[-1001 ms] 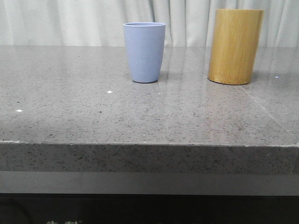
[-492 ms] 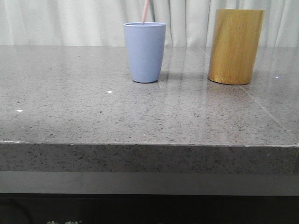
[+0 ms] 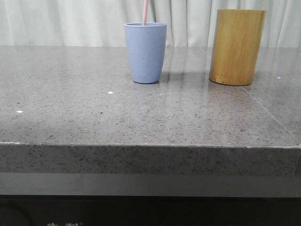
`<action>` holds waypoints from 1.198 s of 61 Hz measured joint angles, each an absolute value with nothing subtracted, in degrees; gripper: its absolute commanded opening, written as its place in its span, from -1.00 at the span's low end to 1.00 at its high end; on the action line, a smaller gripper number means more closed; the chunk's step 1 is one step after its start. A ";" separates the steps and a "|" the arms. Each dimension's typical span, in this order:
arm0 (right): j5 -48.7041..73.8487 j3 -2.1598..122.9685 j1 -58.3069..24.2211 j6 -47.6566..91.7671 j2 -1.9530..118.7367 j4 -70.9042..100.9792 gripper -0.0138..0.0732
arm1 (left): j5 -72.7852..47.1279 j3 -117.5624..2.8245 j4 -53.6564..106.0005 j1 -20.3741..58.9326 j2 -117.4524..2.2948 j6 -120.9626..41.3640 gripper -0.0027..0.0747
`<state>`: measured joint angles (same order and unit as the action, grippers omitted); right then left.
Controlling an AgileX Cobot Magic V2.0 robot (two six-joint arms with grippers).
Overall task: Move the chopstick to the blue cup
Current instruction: 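Lift the pink chopstick out and lower it into the blue cup, then open the right gripper and withdraw it from the blue cup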
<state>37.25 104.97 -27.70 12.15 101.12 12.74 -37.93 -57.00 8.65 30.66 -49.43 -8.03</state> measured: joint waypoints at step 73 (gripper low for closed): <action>49.02 62.15 -14.32 8.16 50.96 9.70 0.41 | -37.93 -57.00 8.65 30.66 -49.43 -8.03 -0.17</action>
